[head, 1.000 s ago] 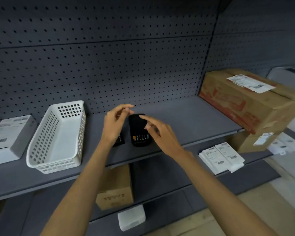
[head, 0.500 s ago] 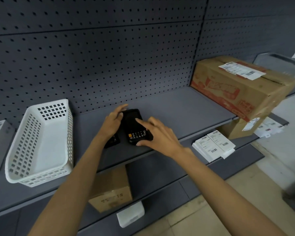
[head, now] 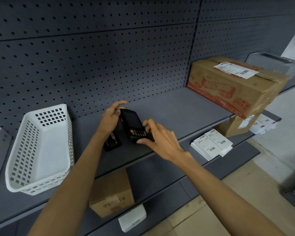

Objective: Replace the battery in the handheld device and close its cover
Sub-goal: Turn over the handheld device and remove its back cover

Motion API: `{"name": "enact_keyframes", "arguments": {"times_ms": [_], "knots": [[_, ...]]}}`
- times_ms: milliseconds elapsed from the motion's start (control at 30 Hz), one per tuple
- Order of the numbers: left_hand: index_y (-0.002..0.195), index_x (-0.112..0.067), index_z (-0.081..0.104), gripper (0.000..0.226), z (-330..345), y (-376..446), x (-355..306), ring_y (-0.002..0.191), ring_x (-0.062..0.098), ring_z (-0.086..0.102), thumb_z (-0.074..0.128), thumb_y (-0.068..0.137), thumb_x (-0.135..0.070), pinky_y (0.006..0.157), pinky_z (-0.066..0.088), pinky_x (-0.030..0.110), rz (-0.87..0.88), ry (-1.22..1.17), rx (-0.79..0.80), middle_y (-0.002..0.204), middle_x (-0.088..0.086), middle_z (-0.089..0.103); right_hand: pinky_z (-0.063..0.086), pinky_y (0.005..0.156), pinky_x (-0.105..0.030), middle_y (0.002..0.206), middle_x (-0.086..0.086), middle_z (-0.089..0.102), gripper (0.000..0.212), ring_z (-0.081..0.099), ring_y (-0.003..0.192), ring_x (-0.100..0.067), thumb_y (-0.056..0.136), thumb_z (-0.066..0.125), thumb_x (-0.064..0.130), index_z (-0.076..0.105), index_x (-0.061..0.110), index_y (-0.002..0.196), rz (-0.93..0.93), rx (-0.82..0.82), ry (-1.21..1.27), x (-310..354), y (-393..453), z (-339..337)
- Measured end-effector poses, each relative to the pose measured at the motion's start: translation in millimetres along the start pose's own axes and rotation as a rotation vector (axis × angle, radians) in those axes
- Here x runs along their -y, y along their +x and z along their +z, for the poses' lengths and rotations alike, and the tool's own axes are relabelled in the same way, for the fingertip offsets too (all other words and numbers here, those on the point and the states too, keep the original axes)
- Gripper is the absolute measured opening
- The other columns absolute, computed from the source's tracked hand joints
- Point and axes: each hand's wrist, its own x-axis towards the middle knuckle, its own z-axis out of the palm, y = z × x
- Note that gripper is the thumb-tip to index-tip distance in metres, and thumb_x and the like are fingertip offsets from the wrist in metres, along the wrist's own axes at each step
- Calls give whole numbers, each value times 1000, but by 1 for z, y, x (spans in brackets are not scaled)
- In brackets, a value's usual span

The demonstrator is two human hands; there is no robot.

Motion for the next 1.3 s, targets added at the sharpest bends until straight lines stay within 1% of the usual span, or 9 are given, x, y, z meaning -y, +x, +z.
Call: {"name": "enact_keyframes", "arguments": {"times_ms": [133,500,667,733,833,900,1000,1133,1300], "knots": [[127,-4,57,40,-6,5,-12,90,16,63,30,99,6,83,51,22,-24,-209,-86,104,12,67,42,65,-32,112,6,59,50,56,99,-13,90,53,58,40,23,124,-3,-28,34,3,2,-1],[119,-15,61,35,-10,4,-22,84,1,66,38,99,2,74,49,13,23,-382,-108,100,2,68,50,89,-43,113,6,61,35,58,101,-12,101,45,42,34,29,132,113,1,351,1,6,-8],[121,-24,61,30,-3,4,-22,89,7,65,43,102,-10,74,57,26,-23,-438,-63,108,-2,63,39,63,-23,73,14,52,54,48,59,-3,104,40,35,14,38,152,54,5,469,0,8,-11],[124,-21,61,30,-1,5,-22,90,8,65,44,102,-10,74,58,26,-50,-454,-79,107,-2,65,31,56,-20,65,5,49,61,40,51,-8,104,43,33,8,44,153,36,-12,455,-1,8,-15],[125,-17,61,28,2,5,-20,87,7,64,45,102,-15,67,54,18,-58,-368,-96,101,0,66,42,62,-26,94,-2,63,67,48,67,-5,99,52,39,11,52,151,11,-39,362,-4,12,-23],[124,-17,63,27,5,7,-17,87,10,61,47,102,-19,69,53,18,-68,-293,-107,98,2,65,51,78,-33,125,5,59,67,55,100,-4,96,55,45,16,54,149,-3,-44,306,-6,16,-24],[121,-18,65,26,9,12,-14,81,5,60,46,102,-20,73,51,22,-84,-224,-106,86,-2,62,46,99,-36,140,11,50,68,44,129,-10,92,60,46,23,50,149,3,-34,292,-10,19,-23],[116,-15,65,23,14,19,-11,66,-11,62,46,102,-15,67,51,12,-50,-107,-77,82,-3,64,44,93,-30,143,12,52,69,46,124,-9,90,64,43,29,46,150,16,-9,246,-14,17,-15],[115,-13,66,26,19,26,-6,75,2,60,44,101,-8,71,49,18,-44,-15,-38,83,-4,62,51,88,-35,132,6,60,68,50,115,-12,90,63,44,27,51,148,24,15,192,-22,12,-3]]}}
